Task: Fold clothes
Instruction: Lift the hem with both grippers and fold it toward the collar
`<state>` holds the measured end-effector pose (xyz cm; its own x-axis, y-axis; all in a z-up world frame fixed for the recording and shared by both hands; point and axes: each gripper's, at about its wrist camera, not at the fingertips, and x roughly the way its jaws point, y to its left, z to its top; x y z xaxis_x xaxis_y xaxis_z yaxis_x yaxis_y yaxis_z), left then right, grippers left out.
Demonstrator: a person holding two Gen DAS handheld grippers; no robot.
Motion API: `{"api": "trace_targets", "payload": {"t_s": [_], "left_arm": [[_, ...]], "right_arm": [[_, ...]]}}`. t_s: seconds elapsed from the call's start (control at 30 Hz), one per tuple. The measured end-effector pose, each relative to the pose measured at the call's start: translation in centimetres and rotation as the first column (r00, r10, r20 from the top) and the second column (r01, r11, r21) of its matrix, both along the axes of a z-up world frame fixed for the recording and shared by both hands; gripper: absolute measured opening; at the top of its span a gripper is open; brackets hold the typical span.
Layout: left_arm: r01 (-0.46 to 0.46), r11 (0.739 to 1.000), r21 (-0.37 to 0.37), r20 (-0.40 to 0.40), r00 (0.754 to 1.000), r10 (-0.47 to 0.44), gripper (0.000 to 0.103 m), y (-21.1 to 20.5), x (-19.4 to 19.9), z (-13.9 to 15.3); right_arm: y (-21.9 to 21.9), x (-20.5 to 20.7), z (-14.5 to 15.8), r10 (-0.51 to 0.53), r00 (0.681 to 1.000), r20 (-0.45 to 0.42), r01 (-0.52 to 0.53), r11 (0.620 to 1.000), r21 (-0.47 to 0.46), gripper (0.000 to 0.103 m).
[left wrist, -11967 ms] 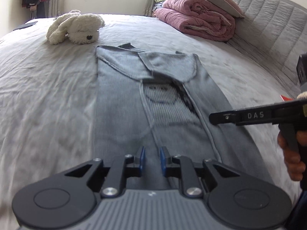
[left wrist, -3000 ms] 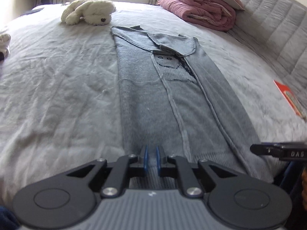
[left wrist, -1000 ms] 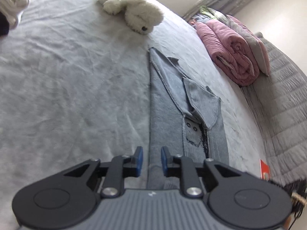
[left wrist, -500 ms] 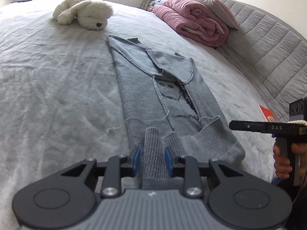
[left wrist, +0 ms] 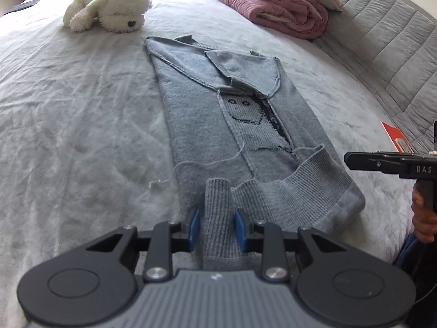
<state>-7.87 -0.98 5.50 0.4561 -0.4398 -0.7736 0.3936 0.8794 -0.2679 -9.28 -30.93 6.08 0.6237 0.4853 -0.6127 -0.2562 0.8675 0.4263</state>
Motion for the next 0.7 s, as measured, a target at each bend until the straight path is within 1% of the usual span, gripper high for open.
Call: {"api": "trace_targets", "payload": {"t_s": [0.07,0.13,0.17,0.23,0.27,0.37,0.4,0.47,0.53,0.57,0.63,0.7], "left_arm": [[0.006,0.999,0.052,-0.005,1.000,-0.006,0.029,-0.8,0.1,0.2],[0.013,0.994,0.105,0.005,1.000,-0.013,0.017,-1.7,0.2,0.6],[0.015,0.993,0.119,0.021,1.000,-0.018,0.015,-1.9,0.0,0.8],[0.020,0.995,0.100,0.055,0.998,-0.025,0.011,-1.9,-0.4,0.9],[0.022,0.996,0.090,0.071,0.997,-0.028,0.010,-1.8,-0.7,1.0],[-0.001,1.000,0.013,0.111,0.994,-0.001,0.009,-0.7,-0.8,1.0],[-0.008,1.000,-0.014,0.124,0.992,0.010,0.009,-0.4,-0.8,1.0],[-0.008,0.998,-0.056,0.149,0.989,0.017,0.009,-0.2,-0.4,2.1],[0.009,0.997,-0.072,0.197,0.980,0.006,0.009,-0.4,0.0,2.9],[0.009,0.997,-0.071,0.203,0.979,0.006,0.009,-0.5,0.4,3.0],[-0.005,0.998,-0.064,0.205,0.979,0.018,0.009,-0.3,1.2,2.9],[-0.024,0.996,-0.088,0.183,0.982,0.040,0.009,0.2,2.1,2.8]], "right_arm": [[0.2,0.0,0.0,0.009,1.000,-0.002,-0.009,1.000,-0.001,0.047],[0.0,0.1,-0.2,-0.007,1.000,-0.019,0.007,1.000,-0.002,0.047],[-0.1,0.2,-0.4,-0.016,0.999,-0.028,0.016,1.000,-0.003,0.047],[-0.2,0.2,-0.6,-0.030,0.999,-0.035,0.029,1.000,-0.011,0.047],[-0.3,0.2,-0.8,-0.036,0.999,-0.039,0.036,0.999,-0.015,0.047],[-0.2,0.2,-1.1,-0.027,0.999,-0.045,0.027,1.000,0.000,0.047],[-0.1,0.4,-1.3,-0.032,0.998,-0.050,0.031,0.999,-0.013,0.047],[0.2,0.6,-1.8,-0.047,0.997,-0.063,0.045,0.998,-0.037,0.047],[0.3,0.9,-2.3,-0.064,0.995,-0.081,0.060,0.997,-0.049,0.045],[0.3,0.9,-2.2,-0.069,0.995,-0.075,0.066,0.997,-0.042,0.032],[0.2,0.7,-2.0,-0.080,0.995,-0.059,0.079,0.997,-0.021,0.010],[0.2,1.0,-1.2,-0.100,0.993,-0.066,0.098,0.995,-0.027,0.010]]}}
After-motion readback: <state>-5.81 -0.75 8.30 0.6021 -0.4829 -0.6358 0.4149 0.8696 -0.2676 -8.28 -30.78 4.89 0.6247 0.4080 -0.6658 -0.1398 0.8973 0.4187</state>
